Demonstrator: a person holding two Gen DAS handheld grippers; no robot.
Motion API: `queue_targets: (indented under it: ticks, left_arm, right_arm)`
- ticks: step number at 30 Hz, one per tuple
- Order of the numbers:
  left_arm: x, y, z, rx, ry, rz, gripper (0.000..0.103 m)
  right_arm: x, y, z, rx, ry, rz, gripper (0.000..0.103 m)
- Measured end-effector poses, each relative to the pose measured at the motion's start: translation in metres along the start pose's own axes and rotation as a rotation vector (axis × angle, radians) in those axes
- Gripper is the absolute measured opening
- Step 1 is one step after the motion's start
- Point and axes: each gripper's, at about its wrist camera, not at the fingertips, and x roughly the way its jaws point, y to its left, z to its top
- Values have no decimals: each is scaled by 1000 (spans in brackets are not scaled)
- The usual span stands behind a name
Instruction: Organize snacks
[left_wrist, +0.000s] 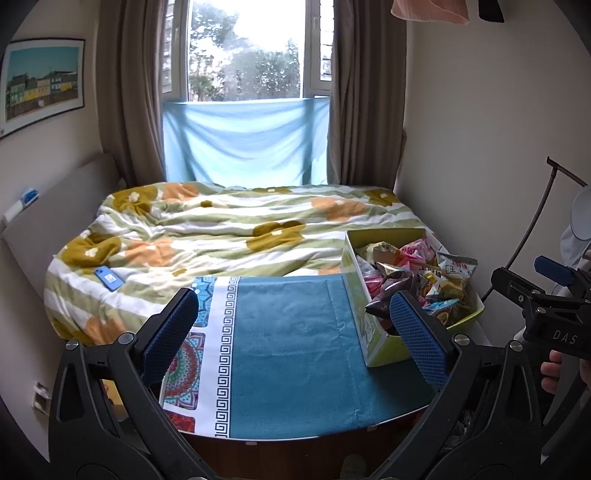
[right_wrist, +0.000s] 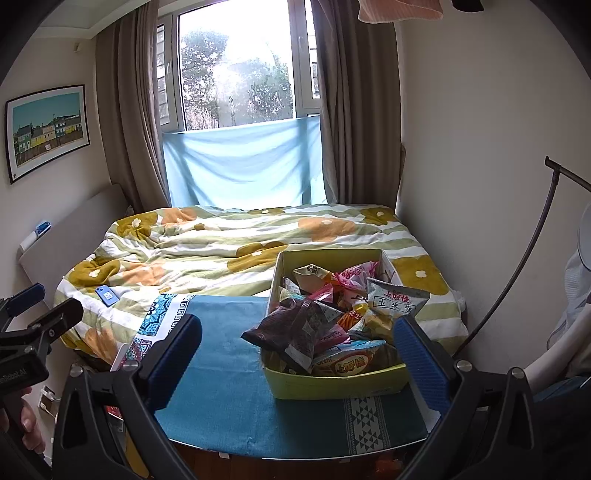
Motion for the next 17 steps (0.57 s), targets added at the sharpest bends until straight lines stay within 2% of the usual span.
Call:
queue_targets:
  ticks: [17]
  left_arm:
    - [-4, 6, 0, 22, -47, 41, 103]
  right_arm:
    - [7, 10, 3, 1, -2, -11, 103]
